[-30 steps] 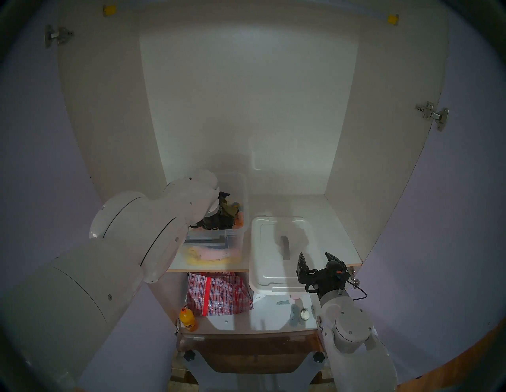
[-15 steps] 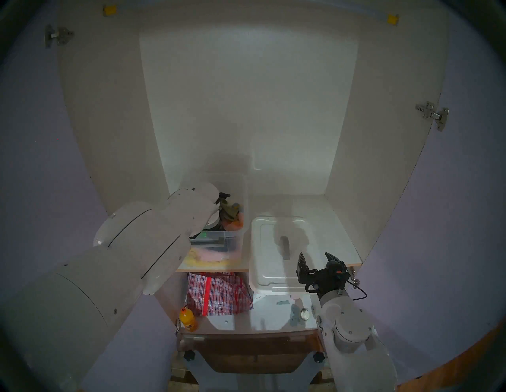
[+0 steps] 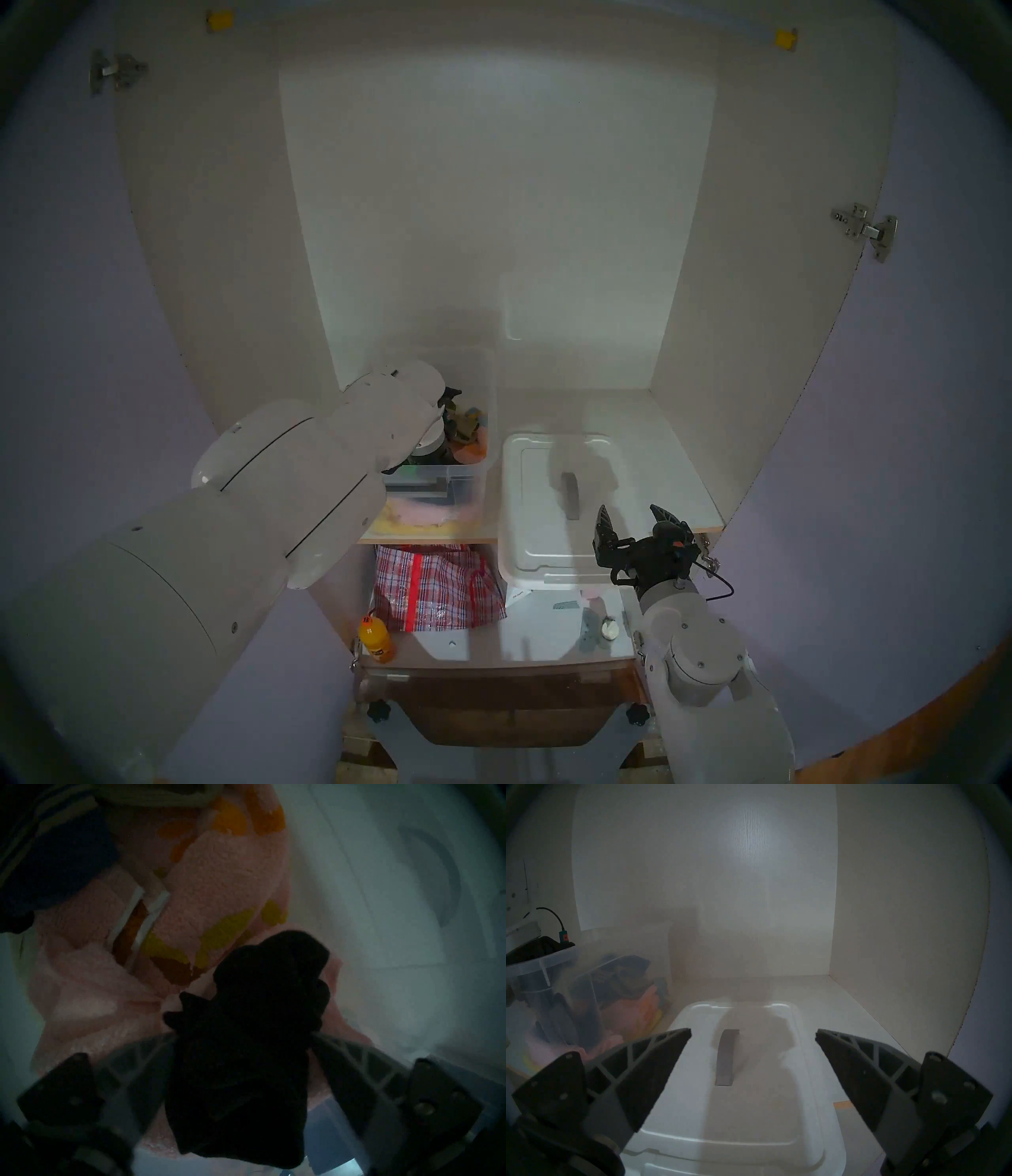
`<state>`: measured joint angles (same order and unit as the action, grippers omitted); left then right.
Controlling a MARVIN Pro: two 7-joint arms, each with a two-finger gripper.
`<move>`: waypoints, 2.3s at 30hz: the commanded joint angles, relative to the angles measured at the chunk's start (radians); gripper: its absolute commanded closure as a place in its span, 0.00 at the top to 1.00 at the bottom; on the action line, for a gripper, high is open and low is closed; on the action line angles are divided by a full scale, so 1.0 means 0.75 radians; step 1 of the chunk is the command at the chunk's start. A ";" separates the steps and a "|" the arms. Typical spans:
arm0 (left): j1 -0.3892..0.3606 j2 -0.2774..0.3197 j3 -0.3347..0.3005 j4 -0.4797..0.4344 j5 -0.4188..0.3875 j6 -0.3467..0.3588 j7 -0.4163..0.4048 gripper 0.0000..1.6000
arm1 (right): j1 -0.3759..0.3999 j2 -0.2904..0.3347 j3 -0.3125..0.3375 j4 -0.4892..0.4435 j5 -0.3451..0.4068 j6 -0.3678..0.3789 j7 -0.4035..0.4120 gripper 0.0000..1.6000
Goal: Take socks out of the storage bin, place them on top of the cabinet, and put the lid back on the bin
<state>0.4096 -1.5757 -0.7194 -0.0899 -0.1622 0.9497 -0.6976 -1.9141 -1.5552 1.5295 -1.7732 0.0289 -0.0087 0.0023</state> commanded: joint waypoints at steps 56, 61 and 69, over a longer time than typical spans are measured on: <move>0.017 0.299 -0.531 -0.777 -0.178 -0.457 0.585 0.00 | 0.015 -0.001 -0.001 -0.028 0.001 -0.009 -0.001 1.00; 0.121 0.362 -0.557 -0.987 -0.193 -0.472 0.601 0.00 | 0.015 -0.001 -0.001 -0.028 0.001 -0.009 -0.001 1.00; 0.295 0.452 -0.658 -1.334 -0.189 -0.452 0.757 0.00 | 0.014 -0.001 -0.001 -0.030 0.001 -0.009 -0.002 1.00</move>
<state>0.6423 -1.2528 -1.1676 -0.9938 -0.3040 0.6149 -0.1980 -1.9127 -1.5539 1.5290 -1.7702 0.0296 -0.0088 0.0025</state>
